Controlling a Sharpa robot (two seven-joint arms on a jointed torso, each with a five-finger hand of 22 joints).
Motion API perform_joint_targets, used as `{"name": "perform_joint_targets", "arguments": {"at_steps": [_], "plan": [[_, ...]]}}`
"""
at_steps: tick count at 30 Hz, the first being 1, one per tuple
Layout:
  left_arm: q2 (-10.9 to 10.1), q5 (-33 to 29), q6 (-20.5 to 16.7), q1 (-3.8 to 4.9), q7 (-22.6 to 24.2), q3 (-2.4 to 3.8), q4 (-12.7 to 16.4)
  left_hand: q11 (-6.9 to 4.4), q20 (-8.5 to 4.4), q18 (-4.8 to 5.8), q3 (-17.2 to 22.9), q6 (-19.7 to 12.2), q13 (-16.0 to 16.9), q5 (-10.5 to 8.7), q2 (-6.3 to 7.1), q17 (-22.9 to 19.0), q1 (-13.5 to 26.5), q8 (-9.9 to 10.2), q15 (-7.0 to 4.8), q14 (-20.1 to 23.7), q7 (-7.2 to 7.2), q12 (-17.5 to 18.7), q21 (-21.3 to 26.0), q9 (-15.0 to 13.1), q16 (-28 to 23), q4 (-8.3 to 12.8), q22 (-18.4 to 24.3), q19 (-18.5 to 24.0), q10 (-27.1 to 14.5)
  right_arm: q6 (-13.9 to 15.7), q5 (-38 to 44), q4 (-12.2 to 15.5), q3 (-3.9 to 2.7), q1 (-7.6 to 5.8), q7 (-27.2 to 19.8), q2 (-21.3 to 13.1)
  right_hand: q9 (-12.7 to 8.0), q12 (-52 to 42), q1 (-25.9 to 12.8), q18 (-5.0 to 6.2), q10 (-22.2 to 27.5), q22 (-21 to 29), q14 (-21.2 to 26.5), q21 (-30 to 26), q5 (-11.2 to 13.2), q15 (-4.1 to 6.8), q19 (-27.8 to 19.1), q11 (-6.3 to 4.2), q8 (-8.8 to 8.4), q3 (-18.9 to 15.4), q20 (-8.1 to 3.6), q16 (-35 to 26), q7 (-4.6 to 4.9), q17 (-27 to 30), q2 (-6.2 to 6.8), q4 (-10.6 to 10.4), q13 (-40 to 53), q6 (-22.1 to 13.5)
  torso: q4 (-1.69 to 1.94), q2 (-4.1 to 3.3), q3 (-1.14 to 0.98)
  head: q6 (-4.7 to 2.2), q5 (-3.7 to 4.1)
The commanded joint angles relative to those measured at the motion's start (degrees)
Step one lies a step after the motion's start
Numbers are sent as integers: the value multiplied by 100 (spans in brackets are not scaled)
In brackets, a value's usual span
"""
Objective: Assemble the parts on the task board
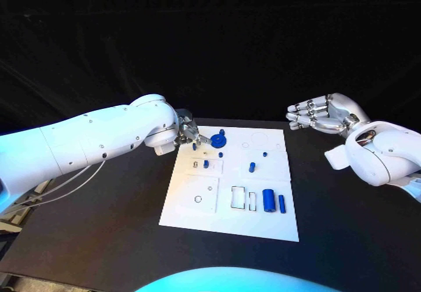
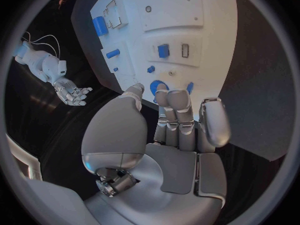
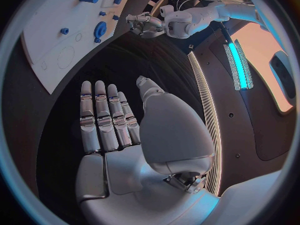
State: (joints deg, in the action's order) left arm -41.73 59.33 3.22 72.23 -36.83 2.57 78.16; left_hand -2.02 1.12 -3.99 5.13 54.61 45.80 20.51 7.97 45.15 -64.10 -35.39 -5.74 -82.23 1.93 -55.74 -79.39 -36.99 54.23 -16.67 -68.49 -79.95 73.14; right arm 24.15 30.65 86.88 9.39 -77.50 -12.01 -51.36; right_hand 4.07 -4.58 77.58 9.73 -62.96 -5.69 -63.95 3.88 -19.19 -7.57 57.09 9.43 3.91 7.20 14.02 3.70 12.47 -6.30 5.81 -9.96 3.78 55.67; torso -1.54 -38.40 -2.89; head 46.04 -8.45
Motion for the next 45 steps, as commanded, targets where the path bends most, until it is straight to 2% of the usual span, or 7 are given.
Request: {"name": "perform_joint_targets", "arguments": {"at_steps": [1, 8, 12, 20, 30, 38, 45], "plan": [[35, 31, 382, 129, 81, 11, -155, 11, 4, -63, -70, -58, -132, 14, -32, -13, -92, 65, 62, -2, 11, 110, 60, 56, -43, 4, 68, 66, -90, -62, 18, -9, -2, 5, -34, 9, -1, -30, -12, 84, 32, 16, 30, -27, -37, 9, -40, -8, -17, -19, 3, -11, -12, 10, -59, 4, -5, -41, -10, -8, 5, -43, -14], [243, -4, 425, 268, 127, 11, -714, 82, 27, -46, -216, -181, -380, 13, -161, -19, -79, 297, 114, 2, 98, 300, 30, 266, -48, -7, -14, 17, -221, -72, 23, -11, -2, 9, -30, 15, 2, -43, -7, 85, 30, 24, 28, -25, -47, 10, -46, -9, -11, -18, 5, -6, -13, 13, -71, 8, -4, -35, -1, -15, 3, -92, -28], [441, 63, 476, 292, 165, -3, -1099, 92, 32, -43, -249, -187, -406, 15, -171, -20, -105, 343, 123, 3, 111, 314, 21, 320, -50, -2, -33, 7, -236, -81, 25, -9, -2, 10, -29, 29, 6, -57, -2, 87, 25, 31, 21, -21, -59, 13, -48, -13, -4, -18, 5, -2, -15, 15, -82, 12, -2, -27, 2, -21, 6, -97, -31], [683, 219, 589, 287, 221, -67, -1578, 117, 45, -42, -331, -203, -446, 17, -151, -26, -171, 425, 143, 7, 139, 333, 22, 420, -55, -1, -39, 6, -275, -74, 27, 0, -2, 12, -42, 45, 9, -70, 1, 89, 21, 37, 13, -17, -68, 16, -46, -15, 2, -19, 5, 3, -17, 17, -89, 14, -1, -19, -13, -54, 7, -100, -47], [828, 562, 646, 229, 287, -116, -1851, 111, 53, -34, -376, -141, -409, 17, -148, -21, -213, 428, 141, 5, 130, 285, 2, 460, -50, -4, -78, -13, -247, -87, 27, 13, -2, 12, -35, 48, 12, -85, 4, 91, 16, 43, 3, -12, -81, 20, -42, -20, 7, -21, 3, 7, -23, 19, -97, 18, -1, -10, -26, -94, 23, -119, -69], [915, 411, 794, 187, 308, -129, -2022, 105, 54, -25, -405, -104, -349, 18, -164, -20, -215, 430, 139, 5, 123, 224, -23, 485, -49, -9, -126, -36, -208, -112, -54, -8, -3, 12, -22, 55, 13, -90, 4, 91, 15, 45, 0, -10, -88, 21, -41, -22, 9, -22, 2, 7, -24, 20, -99, 19, -1, -7, -17, -80, 26, -114, -47], [942, 321, 1007, 176, 238, -168, -2058, 101, 55, -18, -448, -74, -333, 17, -197, -21, -180, 446, 135, 5, 120, 193, -43, 523, -49, -17, -162, -53, -184, -106, -27, -9, -3, 13, -18, 63, 15, -100, 5, 91, 12, 50, -4, -9, -96, 23, -40, -24, 12, -23, 2, 8, -26, 22, -103, 20, 0, -1, -13, -73, 17, -98, -64]]}}
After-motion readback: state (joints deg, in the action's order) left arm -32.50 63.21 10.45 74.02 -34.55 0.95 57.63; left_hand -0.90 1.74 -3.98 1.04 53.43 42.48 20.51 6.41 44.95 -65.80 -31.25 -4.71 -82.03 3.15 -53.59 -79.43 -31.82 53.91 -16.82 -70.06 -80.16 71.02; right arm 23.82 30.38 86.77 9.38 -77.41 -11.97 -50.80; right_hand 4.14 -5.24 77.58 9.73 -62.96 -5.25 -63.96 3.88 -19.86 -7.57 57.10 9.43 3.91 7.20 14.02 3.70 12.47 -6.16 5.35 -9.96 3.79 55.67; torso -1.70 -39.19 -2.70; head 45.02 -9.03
